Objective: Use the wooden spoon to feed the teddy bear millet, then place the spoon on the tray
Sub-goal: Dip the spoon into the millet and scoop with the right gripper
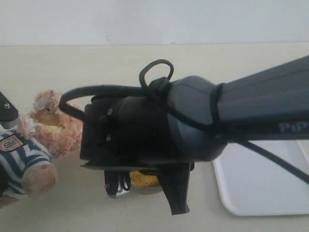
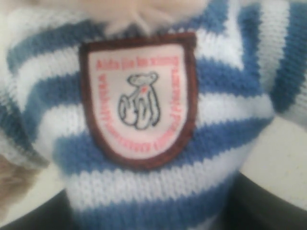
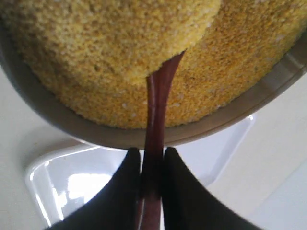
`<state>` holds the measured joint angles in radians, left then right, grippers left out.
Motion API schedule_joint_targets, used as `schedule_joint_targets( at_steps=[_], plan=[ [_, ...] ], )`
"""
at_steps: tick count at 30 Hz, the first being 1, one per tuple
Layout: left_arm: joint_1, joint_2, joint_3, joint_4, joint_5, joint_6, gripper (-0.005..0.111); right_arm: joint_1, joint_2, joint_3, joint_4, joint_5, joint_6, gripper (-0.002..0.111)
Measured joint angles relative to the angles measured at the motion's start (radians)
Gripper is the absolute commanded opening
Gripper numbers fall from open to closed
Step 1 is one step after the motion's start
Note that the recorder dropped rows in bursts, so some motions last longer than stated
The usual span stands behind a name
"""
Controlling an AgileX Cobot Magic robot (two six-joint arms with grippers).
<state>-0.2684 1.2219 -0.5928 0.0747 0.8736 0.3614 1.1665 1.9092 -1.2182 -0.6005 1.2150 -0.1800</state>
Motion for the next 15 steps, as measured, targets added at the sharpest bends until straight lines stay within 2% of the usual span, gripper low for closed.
schedule_joint_targets(
  at_steps=[6, 11, 15],
  plan=[
    [0.000, 0.000, 0.000, -0.001, -0.002, 0.000, 0.004, -0.040, -0.024, -0.020, 0.101, 0.000, 0.000, 0.000],
    [0.000, 0.000, 0.000, -0.001, -0.004, 0.000, 0.004, -0.114, -0.047, -0.024, 0.202, 0.000, 0.016, 0.000],
    [0.000, 0.000, 0.000, -0.006, -0.010, 0.000, 0.004, -0.142, -0.082, -0.025, 0.219, 0.000, 0.039, 0.000]
  ],
)
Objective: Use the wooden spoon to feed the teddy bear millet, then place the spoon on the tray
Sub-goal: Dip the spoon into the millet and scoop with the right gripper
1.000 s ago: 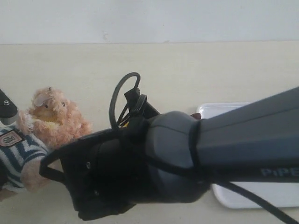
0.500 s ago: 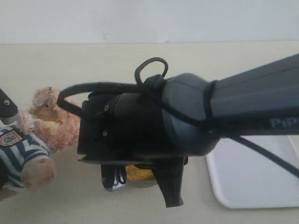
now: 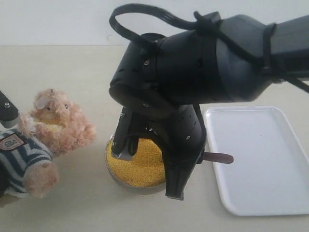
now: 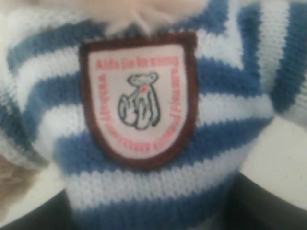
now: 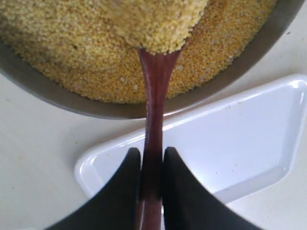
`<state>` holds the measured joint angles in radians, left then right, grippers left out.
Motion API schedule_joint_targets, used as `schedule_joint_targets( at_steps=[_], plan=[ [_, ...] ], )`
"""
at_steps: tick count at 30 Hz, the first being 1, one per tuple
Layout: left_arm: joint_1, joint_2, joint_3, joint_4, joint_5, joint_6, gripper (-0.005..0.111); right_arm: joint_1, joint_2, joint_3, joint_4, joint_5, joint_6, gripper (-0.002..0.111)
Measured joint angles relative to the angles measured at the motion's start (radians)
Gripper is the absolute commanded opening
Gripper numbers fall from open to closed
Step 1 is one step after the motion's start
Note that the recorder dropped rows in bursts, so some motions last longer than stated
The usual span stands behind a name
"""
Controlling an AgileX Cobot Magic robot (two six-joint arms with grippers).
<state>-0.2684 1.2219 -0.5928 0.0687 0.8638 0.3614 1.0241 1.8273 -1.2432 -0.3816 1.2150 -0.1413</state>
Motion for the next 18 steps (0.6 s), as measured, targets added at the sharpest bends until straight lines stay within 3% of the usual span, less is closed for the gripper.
schedule_joint_targets(
  at_steps=[9, 18],
  plan=[
    [0.000, 0.000, 0.000, -0.017, -0.012, 0.000, 0.004, -0.010, -0.005, 0.000, 0.050, 0.000, 0.056, 0.000],
    [0.000, 0.000, 0.000, -0.020, -0.012, 0.000, 0.004, -0.138, -0.015, 0.000, 0.270, 0.002, 0.029, 0.000]
  ],
)
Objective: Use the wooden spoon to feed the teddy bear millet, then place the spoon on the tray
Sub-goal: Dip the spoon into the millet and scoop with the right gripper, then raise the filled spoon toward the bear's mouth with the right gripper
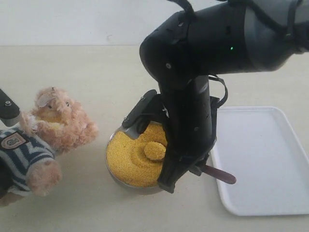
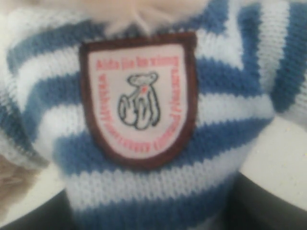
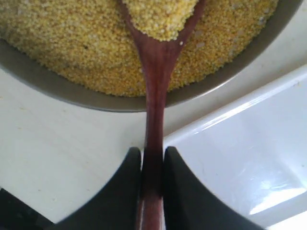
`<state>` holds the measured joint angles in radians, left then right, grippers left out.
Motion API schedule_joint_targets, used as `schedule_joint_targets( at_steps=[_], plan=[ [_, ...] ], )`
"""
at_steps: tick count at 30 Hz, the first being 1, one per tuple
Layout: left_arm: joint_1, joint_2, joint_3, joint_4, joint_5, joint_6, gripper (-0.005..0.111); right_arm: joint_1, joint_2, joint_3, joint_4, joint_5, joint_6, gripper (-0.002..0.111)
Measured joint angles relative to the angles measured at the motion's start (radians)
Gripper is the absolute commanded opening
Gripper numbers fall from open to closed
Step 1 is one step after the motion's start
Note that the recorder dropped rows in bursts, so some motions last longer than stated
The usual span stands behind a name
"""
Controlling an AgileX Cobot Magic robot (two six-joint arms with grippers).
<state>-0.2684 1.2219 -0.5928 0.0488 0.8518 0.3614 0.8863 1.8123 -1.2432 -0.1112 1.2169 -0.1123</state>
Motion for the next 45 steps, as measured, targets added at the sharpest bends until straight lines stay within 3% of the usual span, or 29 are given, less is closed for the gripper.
schedule_joint_targets(
  at_steps=[9, 24, 45],
  plan=[
    [0.000, 0.000, 0.000, -0.006, -0.004, 0.000, 0.004, -0.007, -0.018, -0.013, 0.051, 0.000, -0.011, 0.000],
    [0.000, 0.000, 0.000, -0.087, -0.007, 0.108, 0.004, -0.007, -0.021, -0.241, 0.111, 0.000, 0.019, 0.000],
    [0.000, 0.000, 0.000, -0.131, -0.032, 0.166, 0.004, 0.101, 0.085, -0.471, 0.117, 0.002, 0.075, 0.000]
  ],
)
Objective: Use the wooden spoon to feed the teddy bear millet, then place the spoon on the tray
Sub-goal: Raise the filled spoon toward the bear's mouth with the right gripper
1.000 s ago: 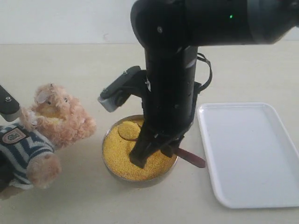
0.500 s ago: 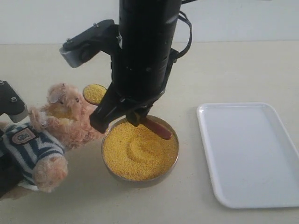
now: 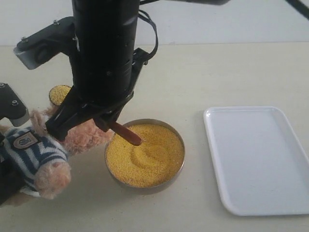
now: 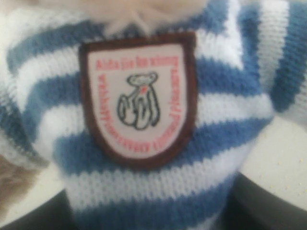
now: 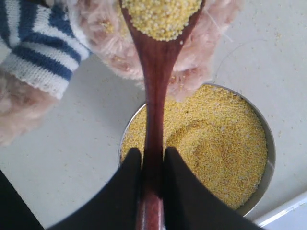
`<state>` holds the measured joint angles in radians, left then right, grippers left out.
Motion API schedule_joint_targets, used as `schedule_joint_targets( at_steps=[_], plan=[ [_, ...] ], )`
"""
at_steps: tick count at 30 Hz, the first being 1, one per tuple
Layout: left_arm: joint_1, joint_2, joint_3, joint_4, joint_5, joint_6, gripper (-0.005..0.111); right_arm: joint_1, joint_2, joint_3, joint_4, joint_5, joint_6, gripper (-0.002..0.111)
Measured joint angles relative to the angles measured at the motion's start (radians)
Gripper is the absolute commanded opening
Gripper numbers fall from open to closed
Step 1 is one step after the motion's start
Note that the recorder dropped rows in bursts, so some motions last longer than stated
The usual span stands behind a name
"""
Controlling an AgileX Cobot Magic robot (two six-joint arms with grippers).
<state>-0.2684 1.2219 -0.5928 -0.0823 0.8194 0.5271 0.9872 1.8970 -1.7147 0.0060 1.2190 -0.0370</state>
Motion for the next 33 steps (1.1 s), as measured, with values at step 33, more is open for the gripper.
schedule_joint_targets(
  at_steps=[33],
  plan=[
    [0.000, 0.000, 0.002, -0.015, -0.014, 0.000, 0.004, 0.161, 0.133, -0.048, -0.519, 0.000, 0.053, 0.000]
  ],
)
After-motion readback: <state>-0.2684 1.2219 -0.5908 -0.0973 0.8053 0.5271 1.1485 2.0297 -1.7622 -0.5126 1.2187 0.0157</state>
